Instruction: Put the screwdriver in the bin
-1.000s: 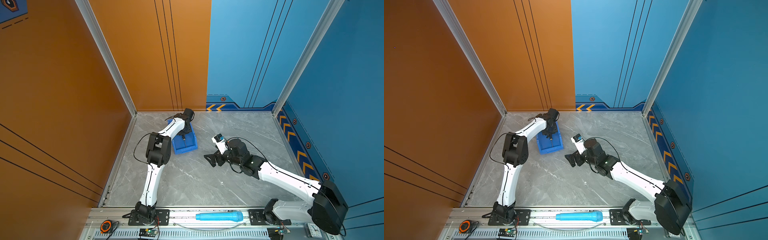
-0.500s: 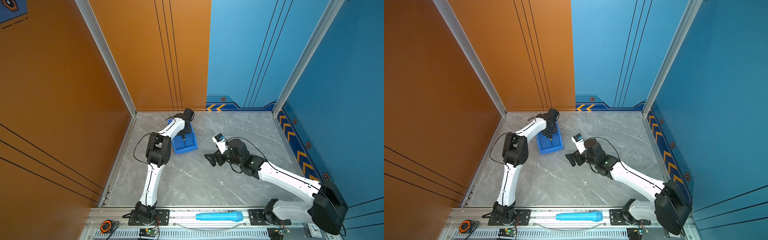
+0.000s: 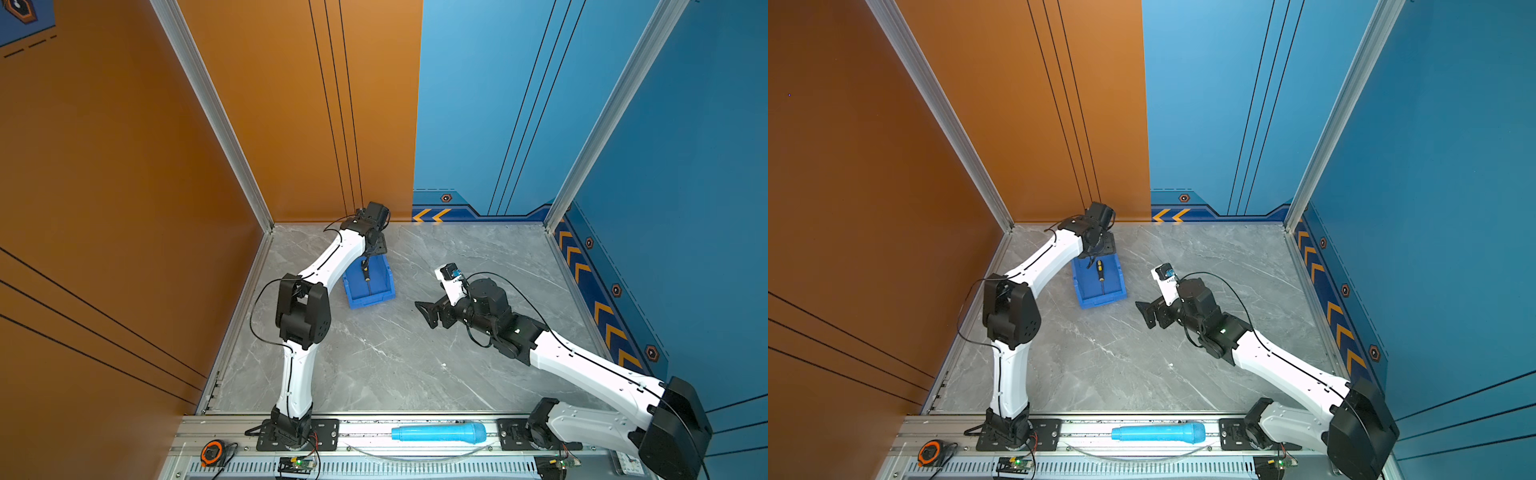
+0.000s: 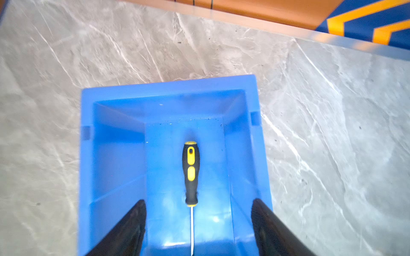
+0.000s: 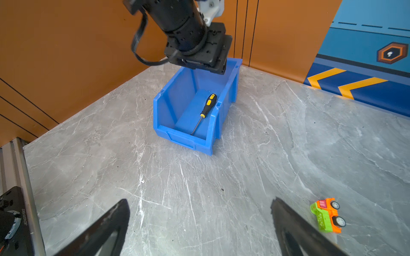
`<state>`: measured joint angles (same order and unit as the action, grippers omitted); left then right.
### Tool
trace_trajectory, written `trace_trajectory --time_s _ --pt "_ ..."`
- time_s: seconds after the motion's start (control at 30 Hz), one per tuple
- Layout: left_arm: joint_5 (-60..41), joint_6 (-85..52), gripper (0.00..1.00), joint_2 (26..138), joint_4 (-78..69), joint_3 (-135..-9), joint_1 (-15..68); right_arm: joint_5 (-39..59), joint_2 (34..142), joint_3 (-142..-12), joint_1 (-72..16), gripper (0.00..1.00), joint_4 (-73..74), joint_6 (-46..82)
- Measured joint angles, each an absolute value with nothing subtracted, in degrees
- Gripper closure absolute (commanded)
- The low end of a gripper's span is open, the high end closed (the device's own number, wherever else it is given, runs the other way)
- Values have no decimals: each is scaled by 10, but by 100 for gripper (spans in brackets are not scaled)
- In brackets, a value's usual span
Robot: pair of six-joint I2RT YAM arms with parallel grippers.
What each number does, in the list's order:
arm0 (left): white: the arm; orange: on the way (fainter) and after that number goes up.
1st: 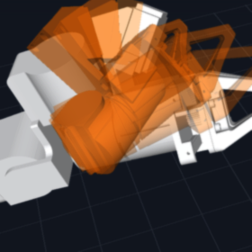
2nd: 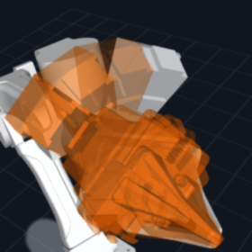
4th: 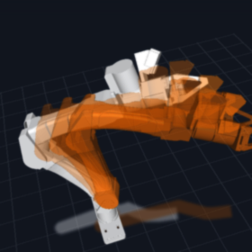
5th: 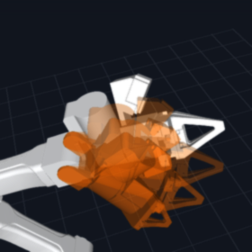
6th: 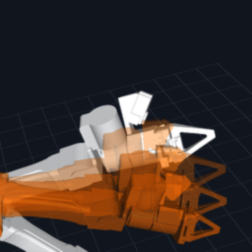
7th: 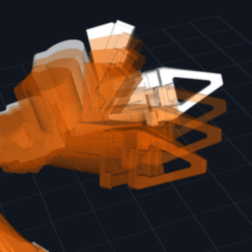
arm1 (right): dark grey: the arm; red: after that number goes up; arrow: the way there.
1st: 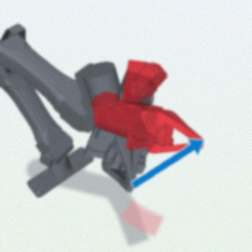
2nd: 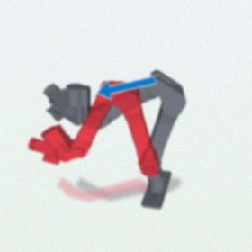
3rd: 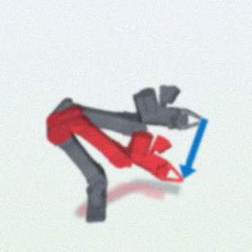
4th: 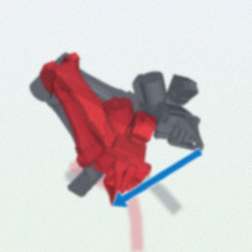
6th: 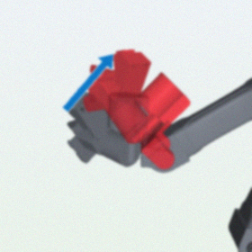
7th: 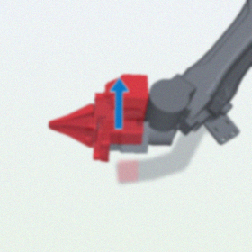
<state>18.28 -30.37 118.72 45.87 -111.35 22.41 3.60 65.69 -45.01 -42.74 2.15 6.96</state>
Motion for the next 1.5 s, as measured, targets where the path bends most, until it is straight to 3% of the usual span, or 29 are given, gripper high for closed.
trace_trajectory --time_s 0.1,0.5,0.9,1.1,1.5 --pt "183 -295 1 1118 457 -1067 235 22 640 -435 -427 0 22 70" --pt "186 -263 2 888 444 -867 298 -34 574 -397 -409 0 19 82" --pt "189 -215 2 692 286 -574 267 -108 558 -397 -356 0 -42 131" --pt "205 -196 2 629 195 -458 225 -164 544 -394 -311 0 -74 167" --pt "249 -124 2 579 142 -375 167 -211 533 -310 -220 0 -11 168"
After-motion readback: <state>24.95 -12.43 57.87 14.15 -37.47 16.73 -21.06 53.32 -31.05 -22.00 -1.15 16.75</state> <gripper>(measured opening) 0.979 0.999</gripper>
